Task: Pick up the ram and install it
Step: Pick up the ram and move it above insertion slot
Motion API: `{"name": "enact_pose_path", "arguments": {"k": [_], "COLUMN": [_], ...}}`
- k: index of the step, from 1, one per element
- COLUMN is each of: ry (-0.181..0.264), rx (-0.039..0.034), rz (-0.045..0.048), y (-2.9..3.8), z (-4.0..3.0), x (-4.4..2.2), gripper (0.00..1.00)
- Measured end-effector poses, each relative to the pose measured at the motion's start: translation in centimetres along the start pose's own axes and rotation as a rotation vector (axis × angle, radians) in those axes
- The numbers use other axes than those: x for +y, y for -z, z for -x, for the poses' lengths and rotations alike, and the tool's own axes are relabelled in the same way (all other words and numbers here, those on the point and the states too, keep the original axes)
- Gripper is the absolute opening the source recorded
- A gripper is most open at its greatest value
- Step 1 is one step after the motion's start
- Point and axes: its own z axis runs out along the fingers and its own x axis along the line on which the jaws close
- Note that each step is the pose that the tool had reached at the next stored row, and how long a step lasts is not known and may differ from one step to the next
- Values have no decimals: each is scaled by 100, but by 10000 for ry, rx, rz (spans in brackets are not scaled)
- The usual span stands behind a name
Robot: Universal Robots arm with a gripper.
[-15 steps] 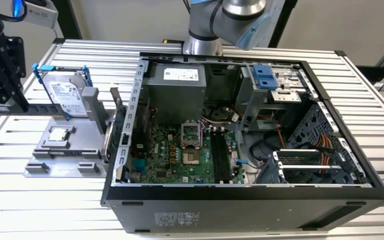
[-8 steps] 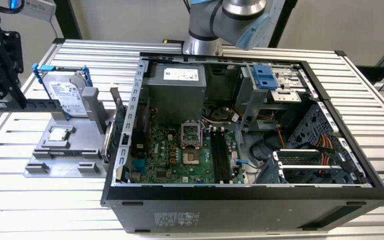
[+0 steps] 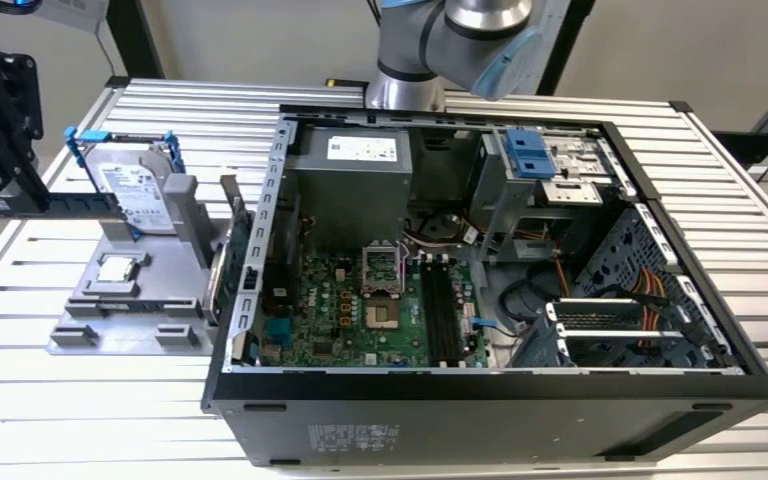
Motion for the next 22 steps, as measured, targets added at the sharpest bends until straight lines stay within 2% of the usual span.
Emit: {"name": "enact_pose_path", "arguments": {"k": [12, 22], "ry": [0, 0], "rx": [2, 0], "rz": [1, -2], "y": [3, 5], "z": [0, -1], "x": [-12, -175], "gripper": [0, 0]}}
